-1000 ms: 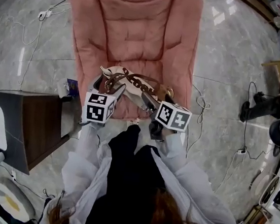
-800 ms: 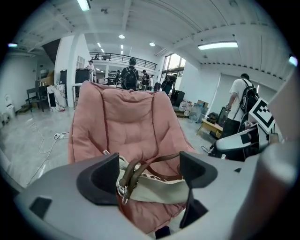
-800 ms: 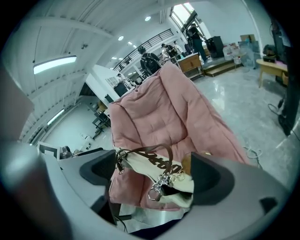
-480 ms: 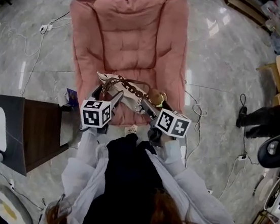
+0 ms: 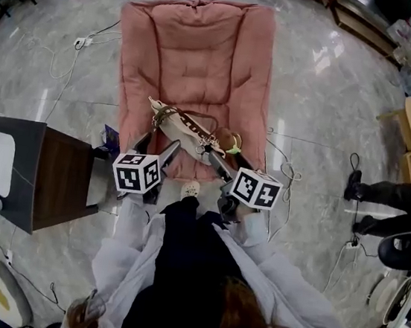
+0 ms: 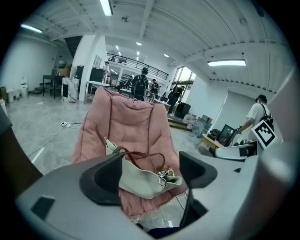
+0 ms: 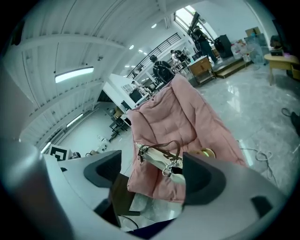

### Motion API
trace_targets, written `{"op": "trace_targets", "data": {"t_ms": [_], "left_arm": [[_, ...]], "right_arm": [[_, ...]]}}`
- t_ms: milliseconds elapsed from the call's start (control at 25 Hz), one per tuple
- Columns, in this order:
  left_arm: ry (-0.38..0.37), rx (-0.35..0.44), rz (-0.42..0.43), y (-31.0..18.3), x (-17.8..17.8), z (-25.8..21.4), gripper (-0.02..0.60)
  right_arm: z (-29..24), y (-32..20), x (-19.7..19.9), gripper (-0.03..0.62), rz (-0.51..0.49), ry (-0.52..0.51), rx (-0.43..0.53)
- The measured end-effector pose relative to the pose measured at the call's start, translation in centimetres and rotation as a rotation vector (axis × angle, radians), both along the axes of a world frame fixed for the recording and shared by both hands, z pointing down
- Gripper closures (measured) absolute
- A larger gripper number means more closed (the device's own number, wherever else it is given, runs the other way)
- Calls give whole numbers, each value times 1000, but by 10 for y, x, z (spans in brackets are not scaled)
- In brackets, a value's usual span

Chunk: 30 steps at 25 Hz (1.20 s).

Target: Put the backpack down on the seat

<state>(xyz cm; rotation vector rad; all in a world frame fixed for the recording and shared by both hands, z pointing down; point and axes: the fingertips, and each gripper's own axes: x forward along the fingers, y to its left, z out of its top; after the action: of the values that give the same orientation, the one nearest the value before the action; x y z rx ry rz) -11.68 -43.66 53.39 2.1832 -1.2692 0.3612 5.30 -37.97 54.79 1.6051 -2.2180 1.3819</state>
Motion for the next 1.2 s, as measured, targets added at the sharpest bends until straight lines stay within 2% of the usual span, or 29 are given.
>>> {"op": "trace_targets", "data": {"t_ms": [240,440,640,800,840,920,1040,1160,1200], "left_arm": [[-29,32,-29,40,-5,-15,176],[13,82,-16,68,1,-34,176],[67,174,21,94,16,-61,178],[74,279,34,112,25,-90,187],[66,311,23,116,25,-97,225],[46,378,-25,124,20,-109,437],[55,433,-64,133,17,-118,509],[92,424,-46,139,21,-118,552],[104,420,-35,142,22,-117,558]], "right_arm": [[-32,28,9,195,-67,129,109],[-59,46,16,214,-112,202,197],[-81,63,22,259,-115,226,283],[-103,79,25,315,-114,253,360],[-108,84,25,337,-111,254,379],[-111,93,24,384,-114,259,408],[-109,103,25,483,-116,252,429],[-106,110,27,586,-104,213,441],[-107,112,27,586,-105,197,456]]}}
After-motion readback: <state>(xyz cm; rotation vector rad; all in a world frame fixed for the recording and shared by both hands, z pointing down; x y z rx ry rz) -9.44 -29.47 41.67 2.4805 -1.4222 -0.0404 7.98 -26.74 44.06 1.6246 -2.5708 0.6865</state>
